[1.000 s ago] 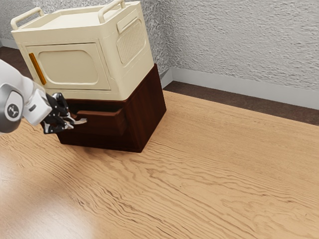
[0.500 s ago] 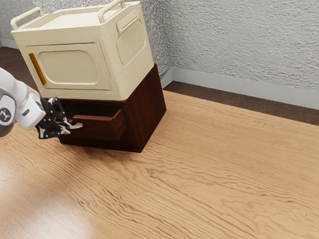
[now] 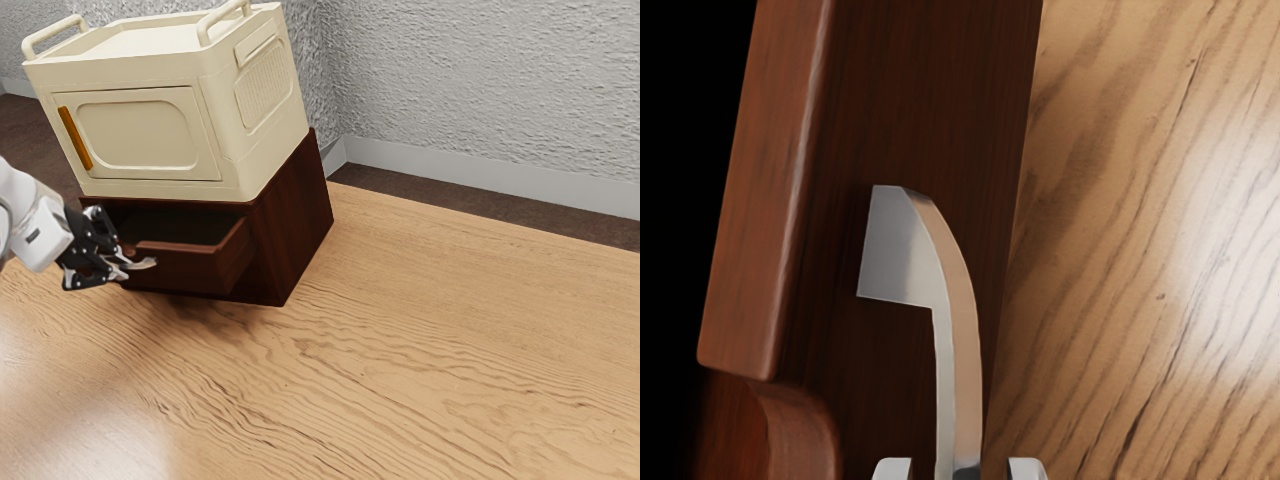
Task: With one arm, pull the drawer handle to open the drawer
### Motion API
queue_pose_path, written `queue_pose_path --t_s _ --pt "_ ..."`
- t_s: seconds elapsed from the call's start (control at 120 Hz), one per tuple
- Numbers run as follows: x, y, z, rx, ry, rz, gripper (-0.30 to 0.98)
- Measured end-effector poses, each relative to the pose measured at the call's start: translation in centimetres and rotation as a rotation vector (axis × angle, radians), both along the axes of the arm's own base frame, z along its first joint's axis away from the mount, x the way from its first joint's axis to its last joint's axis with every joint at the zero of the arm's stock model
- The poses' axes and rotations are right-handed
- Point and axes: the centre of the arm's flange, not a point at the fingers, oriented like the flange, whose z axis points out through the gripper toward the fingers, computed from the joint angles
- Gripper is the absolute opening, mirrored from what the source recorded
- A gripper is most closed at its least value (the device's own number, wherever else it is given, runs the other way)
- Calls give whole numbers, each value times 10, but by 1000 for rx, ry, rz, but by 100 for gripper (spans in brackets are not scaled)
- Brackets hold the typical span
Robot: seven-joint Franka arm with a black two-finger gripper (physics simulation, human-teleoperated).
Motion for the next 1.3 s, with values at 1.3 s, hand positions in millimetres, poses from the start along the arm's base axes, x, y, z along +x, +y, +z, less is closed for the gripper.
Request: queue_pose_path --t_s 1.3 --pt "-51 -4 3 -30 34 -35 3"
